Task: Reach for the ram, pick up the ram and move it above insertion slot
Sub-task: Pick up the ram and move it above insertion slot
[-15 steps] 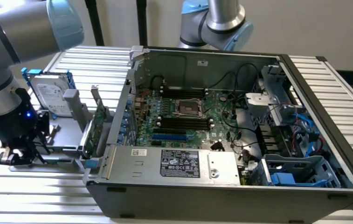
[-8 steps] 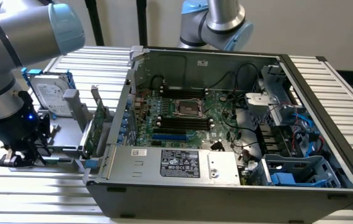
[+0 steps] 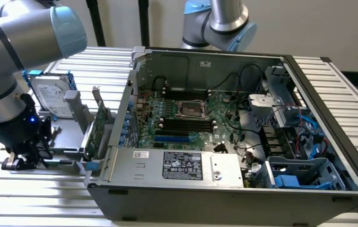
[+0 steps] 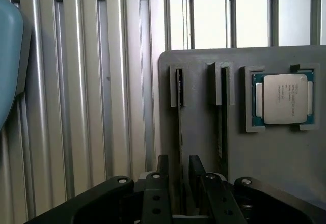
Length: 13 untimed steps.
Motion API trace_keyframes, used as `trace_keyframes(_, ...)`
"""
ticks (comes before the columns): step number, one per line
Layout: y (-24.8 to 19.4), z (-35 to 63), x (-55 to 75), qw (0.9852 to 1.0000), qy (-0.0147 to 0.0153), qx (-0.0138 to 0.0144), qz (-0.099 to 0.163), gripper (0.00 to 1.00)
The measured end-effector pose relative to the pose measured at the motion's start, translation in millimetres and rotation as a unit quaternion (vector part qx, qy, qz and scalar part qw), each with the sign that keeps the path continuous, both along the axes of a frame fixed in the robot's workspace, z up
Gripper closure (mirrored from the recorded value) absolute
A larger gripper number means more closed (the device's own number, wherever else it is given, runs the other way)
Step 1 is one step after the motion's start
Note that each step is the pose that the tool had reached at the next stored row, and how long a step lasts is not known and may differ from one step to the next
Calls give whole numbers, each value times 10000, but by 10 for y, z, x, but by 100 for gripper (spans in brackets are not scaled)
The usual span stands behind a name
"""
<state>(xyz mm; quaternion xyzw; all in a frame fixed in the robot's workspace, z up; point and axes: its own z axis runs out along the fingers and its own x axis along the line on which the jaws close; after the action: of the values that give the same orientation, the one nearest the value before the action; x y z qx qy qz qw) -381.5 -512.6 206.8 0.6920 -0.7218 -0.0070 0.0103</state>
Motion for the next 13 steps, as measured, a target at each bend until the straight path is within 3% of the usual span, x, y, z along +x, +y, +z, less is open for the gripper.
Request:
trace_keyframes(5,32,-10,0,10000,0,0,1,69)
trace_keyframes(13,36,-46,-10,10000,-3,2,14,69)
